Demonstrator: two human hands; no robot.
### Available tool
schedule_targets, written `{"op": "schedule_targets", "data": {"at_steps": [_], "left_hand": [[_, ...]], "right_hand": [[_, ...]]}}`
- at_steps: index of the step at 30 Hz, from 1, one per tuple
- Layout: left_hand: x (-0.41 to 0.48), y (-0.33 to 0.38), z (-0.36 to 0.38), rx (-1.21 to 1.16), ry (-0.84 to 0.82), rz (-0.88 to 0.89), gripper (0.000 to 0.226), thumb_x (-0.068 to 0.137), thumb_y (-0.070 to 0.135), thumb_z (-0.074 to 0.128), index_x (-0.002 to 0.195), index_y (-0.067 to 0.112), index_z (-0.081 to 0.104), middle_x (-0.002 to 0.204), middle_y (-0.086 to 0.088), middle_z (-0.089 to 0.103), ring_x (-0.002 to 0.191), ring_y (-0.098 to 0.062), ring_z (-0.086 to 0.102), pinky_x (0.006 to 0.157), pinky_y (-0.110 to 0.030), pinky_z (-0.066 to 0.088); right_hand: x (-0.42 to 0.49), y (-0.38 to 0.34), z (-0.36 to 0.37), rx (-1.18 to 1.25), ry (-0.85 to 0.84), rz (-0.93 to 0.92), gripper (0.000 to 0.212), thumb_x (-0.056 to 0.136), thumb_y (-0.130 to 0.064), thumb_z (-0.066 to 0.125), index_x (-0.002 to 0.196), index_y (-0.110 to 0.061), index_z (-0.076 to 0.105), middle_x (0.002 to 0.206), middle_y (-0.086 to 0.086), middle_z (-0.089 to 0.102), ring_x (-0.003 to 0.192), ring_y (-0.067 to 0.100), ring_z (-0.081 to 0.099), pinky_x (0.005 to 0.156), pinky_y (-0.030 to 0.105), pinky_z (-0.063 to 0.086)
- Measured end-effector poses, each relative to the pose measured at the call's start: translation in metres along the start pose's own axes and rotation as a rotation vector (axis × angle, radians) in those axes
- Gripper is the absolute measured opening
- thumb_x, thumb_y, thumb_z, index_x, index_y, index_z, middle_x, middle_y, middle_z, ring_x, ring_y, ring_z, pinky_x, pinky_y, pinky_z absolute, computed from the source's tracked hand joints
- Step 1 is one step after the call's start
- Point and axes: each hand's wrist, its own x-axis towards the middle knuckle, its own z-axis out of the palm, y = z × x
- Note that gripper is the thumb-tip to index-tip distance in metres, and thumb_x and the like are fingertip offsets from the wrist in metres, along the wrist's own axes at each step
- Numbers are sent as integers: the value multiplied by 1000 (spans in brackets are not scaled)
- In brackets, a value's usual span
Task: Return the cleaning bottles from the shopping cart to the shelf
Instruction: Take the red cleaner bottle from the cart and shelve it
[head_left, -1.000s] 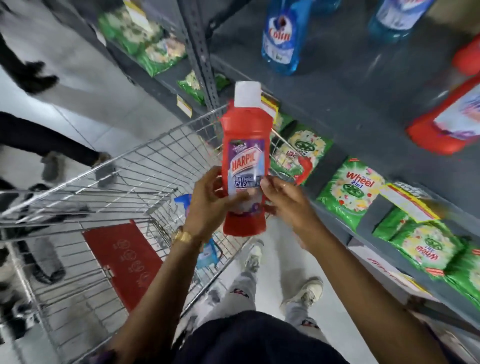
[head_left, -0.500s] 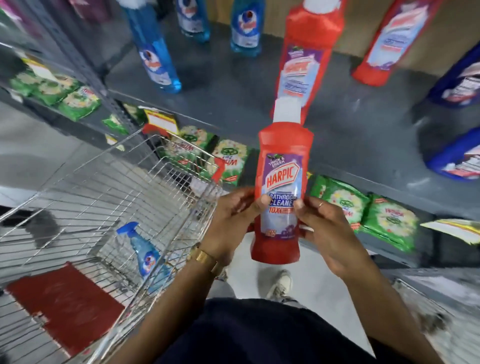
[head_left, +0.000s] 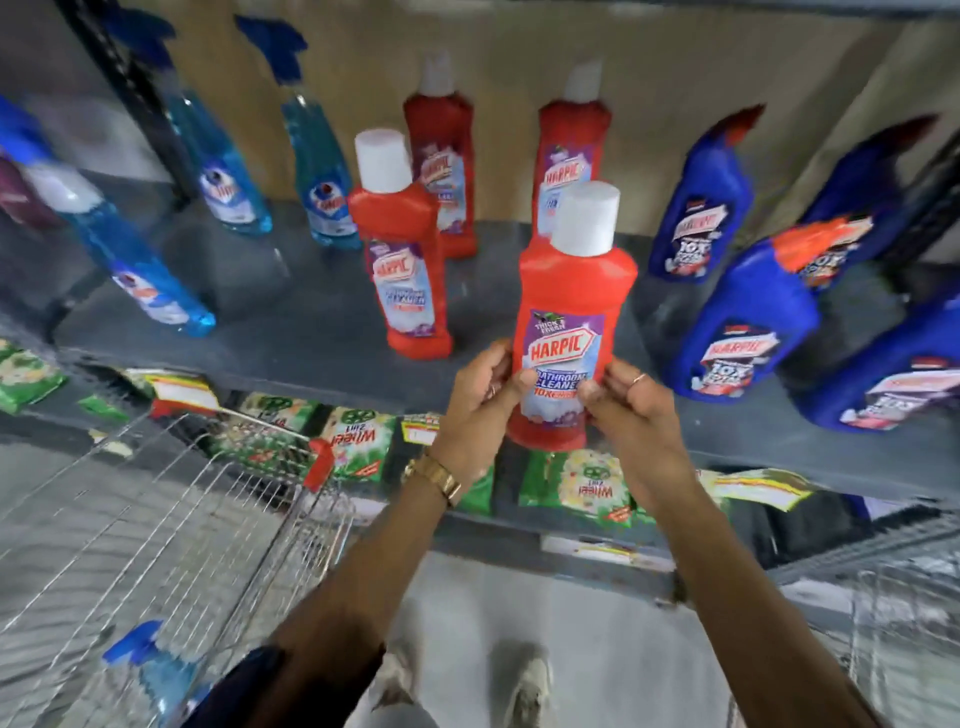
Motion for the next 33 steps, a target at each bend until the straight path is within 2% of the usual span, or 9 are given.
{"op": "schedule_targets", "data": {"at_steps": [3,7,12,16,18,22,26,30,33], "left_hand": [[32,-10,8,11,-6,48,28,94,-8,44,121,-3,49,117,-14,58,104,-15,58,93,-24,50],[62,-19,12,53,-7,75,30,94,-5,44,121,6,48,115,-9,59,96,7,62,88,-14,51],[78,-28,20,71,45,60,31,95,3,46,125,-4,47,117,-11,60,102,-8,61,93,-21,51],[79,-30,23,85,59,59,30,95,-1,46,125,-6,46,118,-17,60,107,-20,58,98,-39,49],[78,-28,22,89,59,49,30,95,-1,46,125,-6,46,119,-20,61,107,-21,58,97,-39,49],[70,-19,21,28,72,22,38,93,-5,49,130,-8,41,130,-29,55,114,-25,57,101,-39,47],[35,-28,-3,55,121,-13,49,92,2,55,138,6,40,137,-18,53,126,-19,52,107,-33,42],[-15,-41,-53,142,227,15,56,83,-17,39,132,10,45,120,-10,63,115,-12,59,97,-22,48],[-63,-47,-100,177,366,20,67,74,-23,30,126,16,49,113,0,63,109,-10,62,96,-27,49]], "right_hand": [[28,1,-12,-84,24,-69,32,89,4,53,121,2,56,109,12,66,95,12,64,90,31,53],[55,4,-20,-134,46,-110,35,90,2,54,125,3,54,118,15,63,98,11,65,92,29,53],[76,8,-30,-161,35,-112,41,88,-11,59,127,0,54,115,9,66,99,4,67,89,25,55],[81,14,-34,-201,45,-126,38,90,-12,58,126,-3,54,115,6,66,100,5,66,89,26,53],[80,15,-31,-234,71,-135,35,92,-13,57,126,-5,55,118,8,66,102,8,65,92,29,53],[60,21,-15,-296,229,-191,43,93,-13,58,134,-5,50,130,8,61,110,-1,61,95,17,49],[10,45,15,-338,431,-254,48,95,-28,53,141,-19,42,143,-14,47,133,3,44,112,36,39],[-22,66,52,-588,246,-360,48,101,-31,36,148,-28,28,154,-14,33,144,11,29,117,33,27],[-37,84,101,-722,-20,-397,45,101,-29,33,145,-28,33,149,-20,33,146,17,26,117,23,20]]}}
